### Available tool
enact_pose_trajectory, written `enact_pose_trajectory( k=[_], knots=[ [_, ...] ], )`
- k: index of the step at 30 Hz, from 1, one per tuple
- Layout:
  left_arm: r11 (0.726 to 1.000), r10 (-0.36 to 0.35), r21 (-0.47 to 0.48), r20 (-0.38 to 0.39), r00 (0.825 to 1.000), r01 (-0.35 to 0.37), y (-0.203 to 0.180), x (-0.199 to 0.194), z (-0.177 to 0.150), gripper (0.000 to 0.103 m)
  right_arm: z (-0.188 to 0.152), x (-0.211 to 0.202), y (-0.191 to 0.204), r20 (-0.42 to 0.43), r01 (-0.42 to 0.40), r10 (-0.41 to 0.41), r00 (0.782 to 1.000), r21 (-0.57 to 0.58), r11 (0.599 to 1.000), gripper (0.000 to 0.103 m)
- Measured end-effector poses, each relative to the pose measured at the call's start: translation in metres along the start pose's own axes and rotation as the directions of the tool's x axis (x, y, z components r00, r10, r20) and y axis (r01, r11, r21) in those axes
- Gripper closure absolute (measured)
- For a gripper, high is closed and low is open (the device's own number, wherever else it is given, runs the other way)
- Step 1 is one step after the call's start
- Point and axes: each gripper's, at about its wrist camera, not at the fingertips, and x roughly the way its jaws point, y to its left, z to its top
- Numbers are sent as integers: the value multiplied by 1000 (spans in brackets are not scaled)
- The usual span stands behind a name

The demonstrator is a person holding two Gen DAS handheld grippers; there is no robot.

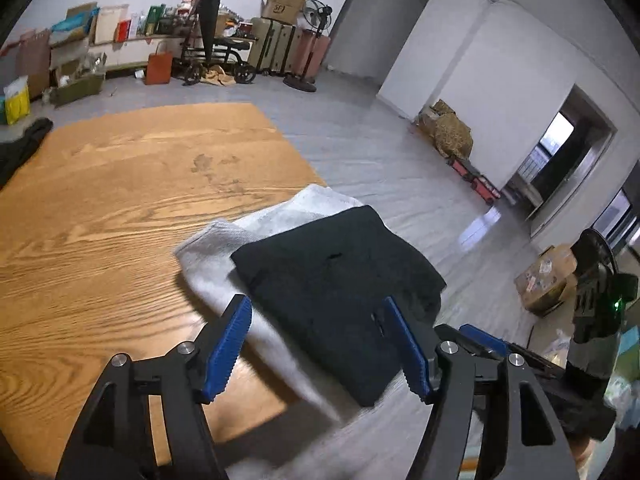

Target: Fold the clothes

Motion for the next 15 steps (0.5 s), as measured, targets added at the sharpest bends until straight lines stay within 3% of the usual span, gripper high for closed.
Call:
enact_pose_trajectory(
  k=[4, 8, 15],
  knots=[
    [992, 95, 83, 51, 994, -99, -19, -27, -19, 25, -15, -28, 13, 38, 10, -7, 999, -65, 998, 19],
    [994, 80, 72, 74, 994, -85, -26, -40, -36, 25, -27, -50, 19, 80, 41, -32, 996, -118, 992, 19],
    [981, 159, 102, 66, 985, -165, -46, -43, -44, 24, -33, -64, 15, 116, 85, -64, 991, -187, 979, 10]
  ],
)
